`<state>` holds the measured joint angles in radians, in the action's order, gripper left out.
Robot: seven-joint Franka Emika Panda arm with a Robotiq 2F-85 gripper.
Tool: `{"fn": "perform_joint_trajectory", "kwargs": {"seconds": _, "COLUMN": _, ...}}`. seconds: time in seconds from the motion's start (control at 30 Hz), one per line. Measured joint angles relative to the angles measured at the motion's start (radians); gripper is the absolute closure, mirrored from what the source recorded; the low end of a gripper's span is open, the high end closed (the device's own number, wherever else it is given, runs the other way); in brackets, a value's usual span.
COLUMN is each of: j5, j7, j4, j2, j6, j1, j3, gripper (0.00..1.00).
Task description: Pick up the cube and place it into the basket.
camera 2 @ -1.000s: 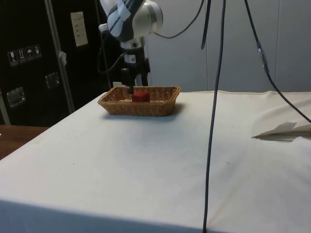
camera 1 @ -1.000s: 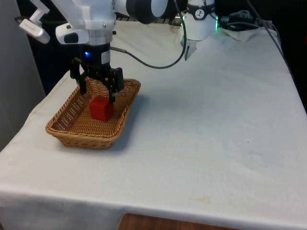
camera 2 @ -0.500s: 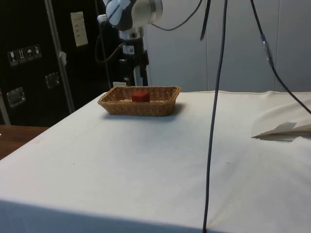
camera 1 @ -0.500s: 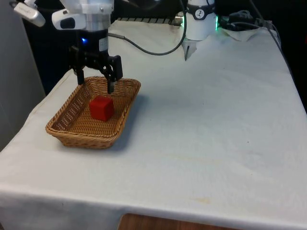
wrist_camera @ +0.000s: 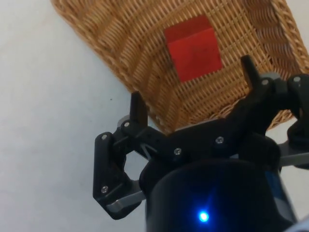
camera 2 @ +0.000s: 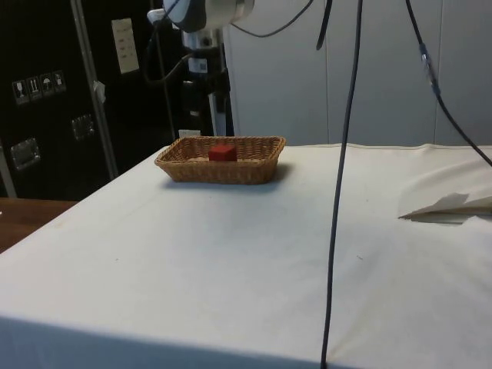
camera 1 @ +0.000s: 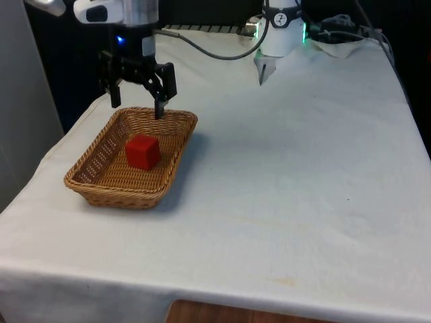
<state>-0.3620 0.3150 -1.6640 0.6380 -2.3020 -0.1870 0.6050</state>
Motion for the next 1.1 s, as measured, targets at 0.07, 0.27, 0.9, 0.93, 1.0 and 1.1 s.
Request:
{"fn": "perform_joint_trajectory", "kwargs": {"seconds": 0.07, "j5": 0.001, "j7": -0.002, "j4": 0.0, "j2": -0.004, "j6": 0.003, "j1": -0.002, "j3": 0.0, "gripper": 0.0}}
{"fn": "perform_joint_trajectory", "kwargs": {"seconds": 0.27, "j5": 0.015, "j7": -0.016, "j4": 0.0, "j2": -0.027, "j6": 0.019, "j1": -0.013, "j3": 0.0, "gripper": 0.0}}
{"fn": "perform_joint_trajectory", "kwargs": {"seconds": 0.9, "j5": 0.089, "j7": -0.085, "j4": -0.003, "j2": -0.112, "j6": 0.089, "j1": -0.051, "j3": -0.009, "gripper": 0.0}}
{"fn": "perform_joint_trajectory", "kwargs": {"seconds": 0.93, "j5": 0.093, "j7": -0.09, "j4": -0.004, "j2": -0.117, "j6": 0.093, "j1": -0.053, "j3": -0.01, "gripper": 0.0}}
{"fn": "perform_joint_trajectory", "kwargs": {"seconds": 1.0, "j5": 0.097, "j7": -0.094, "j4": -0.005, "j2": -0.122, "j6": 0.097, "j1": -0.055, "j3": -0.011, "gripper": 0.0}}
{"fn": "perform_joint_trajectory", "kwargs": {"seconds": 1.1, "j5": 0.115, "j7": -0.112, "j4": -0.012, "j2": -0.141, "j6": 0.105, "j1": -0.063, "j3": -0.018, "gripper": 0.0}}
